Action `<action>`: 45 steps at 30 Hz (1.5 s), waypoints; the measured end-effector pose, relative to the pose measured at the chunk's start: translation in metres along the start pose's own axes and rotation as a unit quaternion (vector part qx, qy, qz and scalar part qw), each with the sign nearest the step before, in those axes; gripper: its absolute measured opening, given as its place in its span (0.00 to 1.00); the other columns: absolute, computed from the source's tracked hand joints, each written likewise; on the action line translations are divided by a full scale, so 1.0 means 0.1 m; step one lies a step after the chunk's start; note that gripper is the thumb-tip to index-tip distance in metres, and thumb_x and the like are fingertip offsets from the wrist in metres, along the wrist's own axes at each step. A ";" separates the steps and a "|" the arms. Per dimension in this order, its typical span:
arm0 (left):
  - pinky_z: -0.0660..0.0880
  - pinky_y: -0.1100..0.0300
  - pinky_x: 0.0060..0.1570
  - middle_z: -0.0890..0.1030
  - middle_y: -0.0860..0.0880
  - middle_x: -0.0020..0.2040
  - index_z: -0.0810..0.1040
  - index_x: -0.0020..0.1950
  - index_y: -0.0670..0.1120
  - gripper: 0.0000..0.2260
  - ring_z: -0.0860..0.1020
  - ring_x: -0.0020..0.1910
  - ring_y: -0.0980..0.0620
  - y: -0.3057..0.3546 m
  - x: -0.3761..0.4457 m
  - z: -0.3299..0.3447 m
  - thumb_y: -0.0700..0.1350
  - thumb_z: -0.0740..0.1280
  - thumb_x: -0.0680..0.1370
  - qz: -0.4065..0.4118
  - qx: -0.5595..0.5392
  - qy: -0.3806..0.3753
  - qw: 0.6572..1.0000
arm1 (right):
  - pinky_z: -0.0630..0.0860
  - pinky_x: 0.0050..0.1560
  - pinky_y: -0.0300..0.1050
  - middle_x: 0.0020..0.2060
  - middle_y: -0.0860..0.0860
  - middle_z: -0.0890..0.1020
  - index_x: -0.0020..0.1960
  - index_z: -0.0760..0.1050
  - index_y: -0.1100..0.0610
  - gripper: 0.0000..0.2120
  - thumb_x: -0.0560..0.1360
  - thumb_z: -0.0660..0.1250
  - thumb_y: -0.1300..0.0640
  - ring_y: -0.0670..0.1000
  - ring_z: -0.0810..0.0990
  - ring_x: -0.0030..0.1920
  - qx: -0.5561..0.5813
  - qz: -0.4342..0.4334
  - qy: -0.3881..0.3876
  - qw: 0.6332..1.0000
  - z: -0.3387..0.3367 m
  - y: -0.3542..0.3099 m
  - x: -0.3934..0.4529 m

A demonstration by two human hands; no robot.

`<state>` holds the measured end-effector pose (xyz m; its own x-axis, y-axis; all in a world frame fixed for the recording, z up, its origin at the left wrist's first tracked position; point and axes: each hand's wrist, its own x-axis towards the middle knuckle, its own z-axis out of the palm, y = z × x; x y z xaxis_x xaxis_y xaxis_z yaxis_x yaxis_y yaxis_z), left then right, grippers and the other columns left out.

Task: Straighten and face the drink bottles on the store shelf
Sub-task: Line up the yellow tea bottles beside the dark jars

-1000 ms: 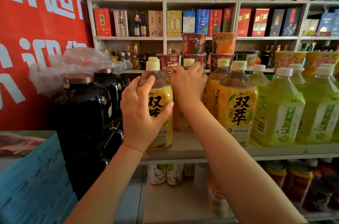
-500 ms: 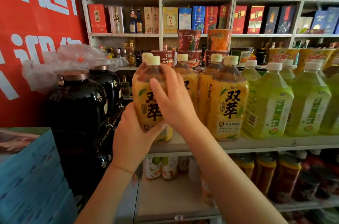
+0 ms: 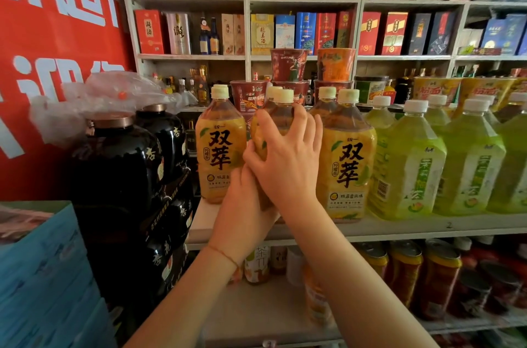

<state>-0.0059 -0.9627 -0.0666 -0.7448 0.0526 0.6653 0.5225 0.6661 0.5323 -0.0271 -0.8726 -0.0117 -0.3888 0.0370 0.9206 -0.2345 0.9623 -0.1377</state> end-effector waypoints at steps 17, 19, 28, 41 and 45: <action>0.75 0.55 0.59 0.74 0.49 0.63 0.69 0.71 0.48 0.30 0.74 0.62 0.50 -0.67 0.48 -0.56 0.54 0.75 0.73 -0.136 -0.086 0.123 0.979 | 0.57 0.77 0.61 0.73 0.66 0.68 0.65 0.76 0.63 0.19 0.76 0.61 0.59 0.65 0.59 0.76 0.142 -0.108 0.033 0.983 0.07 -0.37 0.15; 0.78 0.64 0.48 0.79 0.50 0.59 0.70 0.71 0.48 0.28 0.79 0.57 0.51 -0.86 0.58 -0.50 0.54 0.73 0.73 -0.165 -0.129 0.052 0.977 | 0.60 0.76 0.61 0.72 0.65 0.69 0.68 0.72 0.64 0.21 0.76 0.60 0.59 0.64 0.61 0.76 0.168 -0.117 -0.023 0.979 0.14 -0.52 0.17; 0.73 0.69 0.37 0.81 0.50 0.55 0.73 0.68 0.48 0.20 0.80 0.49 0.56 -1.19 0.60 -0.40 0.47 0.72 0.78 -0.166 -0.199 -0.016 0.966 | 0.72 0.65 0.54 0.71 0.63 0.62 0.78 0.49 0.62 0.37 0.79 0.63 0.46 0.62 0.64 0.68 0.146 0.055 -0.172 0.973 0.39 -0.82 0.26; 0.79 0.66 0.43 0.83 0.50 0.56 0.76 0.62 0.53 0.23 0.83 0.53 0.53 -1.16 0.66 -0.59 0.53 0.78 0.70 -0.126 -0.337 0.029 0.933 | 0.76 0.57 0.50 0.65 0.51 0.69 0.73 0.66 0.55 0.33 0.77 0.61 0.34 0.54 0.69 0.65 0.165 0.056 -0.156 0.972 0.36 -0.96 0.37; 0.83 0.48 0.52 0.85 0.48 0.55 0.78 0.62 0.46 0.41 0.85 0.52 0.49 -1.34 0.59 -0.82 0.68 0.79 0.56 -0.191 -0.375 0.105 0.901 | 0.68 0.58 0.44 0.58 0.48 0.66 0.70 0.66 0.55 0.19 0.82 0.59 0.48 0.51 0.69 0.62 0.300 0.151 -0.152 0.930 0.48 -1.02 0.39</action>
<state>-0.0854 -1.1098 -0.0556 -0.8756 -0.2686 0.4014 0.4373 -0.0880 0.8950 -0.0615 -0.9822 0.0209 -0.7302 0.1147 0.6736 -0.4927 0.5945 -0.6354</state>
